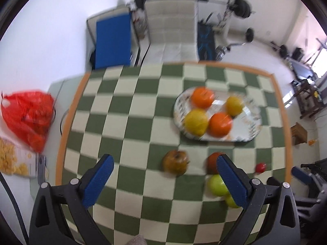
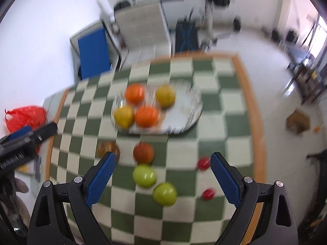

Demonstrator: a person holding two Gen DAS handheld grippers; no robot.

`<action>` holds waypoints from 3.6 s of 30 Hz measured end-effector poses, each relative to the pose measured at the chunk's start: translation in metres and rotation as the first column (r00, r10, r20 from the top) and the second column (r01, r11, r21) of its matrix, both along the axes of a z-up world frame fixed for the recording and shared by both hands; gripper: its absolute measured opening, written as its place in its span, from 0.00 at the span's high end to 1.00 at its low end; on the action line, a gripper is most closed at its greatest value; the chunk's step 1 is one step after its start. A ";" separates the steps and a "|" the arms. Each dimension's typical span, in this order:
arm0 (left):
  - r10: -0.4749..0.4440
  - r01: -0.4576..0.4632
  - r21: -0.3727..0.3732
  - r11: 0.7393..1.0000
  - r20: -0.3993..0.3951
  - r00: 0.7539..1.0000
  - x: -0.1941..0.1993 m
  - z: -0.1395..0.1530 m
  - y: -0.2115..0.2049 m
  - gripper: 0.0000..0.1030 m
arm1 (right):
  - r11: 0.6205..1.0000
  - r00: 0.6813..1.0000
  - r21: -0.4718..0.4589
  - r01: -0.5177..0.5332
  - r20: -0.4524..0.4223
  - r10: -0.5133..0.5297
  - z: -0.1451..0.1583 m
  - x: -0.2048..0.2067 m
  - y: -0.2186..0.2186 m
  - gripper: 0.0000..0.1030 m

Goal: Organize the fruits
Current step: 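Grasp the brown pear with the left tool while the right tool grasps a green apple, then place the pear on the plate with the left tool while the right places the apple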

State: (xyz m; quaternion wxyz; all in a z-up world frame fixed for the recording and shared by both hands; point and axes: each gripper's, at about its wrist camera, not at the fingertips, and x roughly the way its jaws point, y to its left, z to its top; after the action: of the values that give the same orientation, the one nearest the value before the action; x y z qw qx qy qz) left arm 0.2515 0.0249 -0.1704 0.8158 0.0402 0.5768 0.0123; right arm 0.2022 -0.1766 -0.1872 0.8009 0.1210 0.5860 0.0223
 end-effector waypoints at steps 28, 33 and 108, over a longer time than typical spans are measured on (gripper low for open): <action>-0.089 0.066 -0.071 0.995 -0.398 0.913 0.042 -0.176 -0.020 0.46 | 0.989 0.916 0.085 -0.119 -0.375 0.142 -0.191 0.028 0.055 0.39; -0.074 0.045 -0.082 0.996 -0.407 0.911 0.009 -0.172 -0.020 0.46 | 0.988 0.910 0.140 -0.063 -0.399 0.114 -0.195 0.029 0.044 0.38; -0.181 0.113 -0.212 0.971 -0.331 0.926 0.109 -0.136 -0.168 0.44 | 0.945 0.958 0.287 0.158 -0.278 -0.075 -0.160 0.199 -0.114 0.39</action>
State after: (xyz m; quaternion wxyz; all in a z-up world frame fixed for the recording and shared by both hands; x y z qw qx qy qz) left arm 0.3606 -0.1434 -0.3060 0.6995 0.0073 0.7059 -0.1113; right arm 0.4011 -0.2908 -0.3469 0.6875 0.2804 0.6681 0.0490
